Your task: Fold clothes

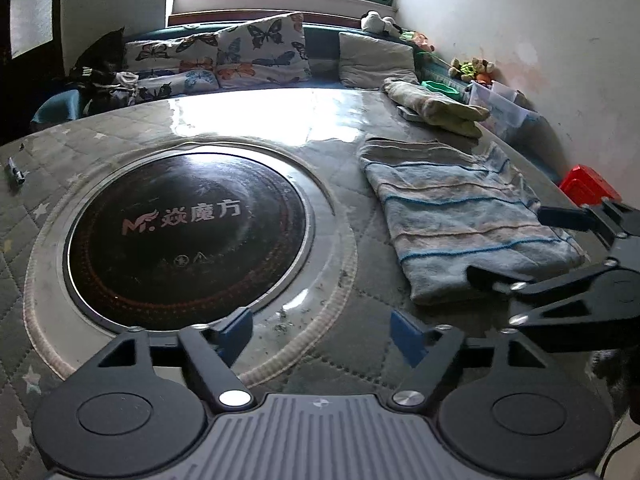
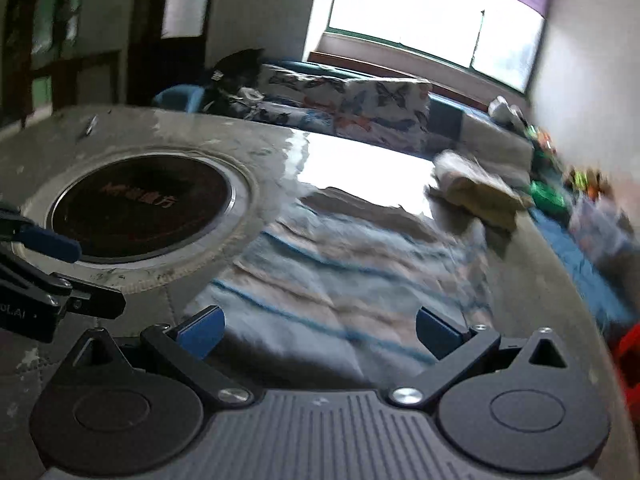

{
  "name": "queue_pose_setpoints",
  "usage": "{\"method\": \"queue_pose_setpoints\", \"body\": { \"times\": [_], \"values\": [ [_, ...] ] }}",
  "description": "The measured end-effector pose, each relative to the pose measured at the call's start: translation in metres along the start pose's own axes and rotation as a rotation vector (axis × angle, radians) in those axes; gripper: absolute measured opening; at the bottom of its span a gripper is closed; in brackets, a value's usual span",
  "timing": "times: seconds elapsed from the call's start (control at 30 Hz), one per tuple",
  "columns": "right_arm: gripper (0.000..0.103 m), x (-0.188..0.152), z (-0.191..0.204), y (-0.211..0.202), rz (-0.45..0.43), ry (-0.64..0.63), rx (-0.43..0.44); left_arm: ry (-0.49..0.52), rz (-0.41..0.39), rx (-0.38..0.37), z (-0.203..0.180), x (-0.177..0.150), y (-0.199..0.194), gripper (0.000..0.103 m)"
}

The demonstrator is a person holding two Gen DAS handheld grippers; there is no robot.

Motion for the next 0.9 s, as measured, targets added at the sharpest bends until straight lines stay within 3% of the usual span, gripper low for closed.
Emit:
{"method": "queue_pose_setpoints", "body": {
  "times": [0.23,0.4,0.57,0.9],
  "values": [
    [0.103,-0.029,-0.029,-0.024,0.03,0.16,-0.027,0.021,0.009,-0.003,-0.01,-0.005,-0.002,0.091],
    [0.103,-0.018,-0.041,-0.034,-0.061,0.207,-0.044,0.033,0.013,-0.005,-0.015,-0.006,-0.002,0.092],
    [0.103,-0.028,-0.052,-0.015,-0.003,0.294,-0.051,0.048,0.012,-0.012,-0.02,-0.007,-0.004,0.098],
    [0.103,-0.034,-0.044,-0.032,-0.018,0.28,-0.108,0.061,0.012,-0.014,-0.023,-0.008,-0.007,0.103]
  ]
}}
Point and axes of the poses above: each gripper's, at about its wrist camera, not at the fingertips, and y roughly the way its jaws point, z to its left, x to its top, the point moved 2 cm from there along y, roughly the way its jaws point, and after that the axes turned 15 degrees about -z, right-handed, at the moved point
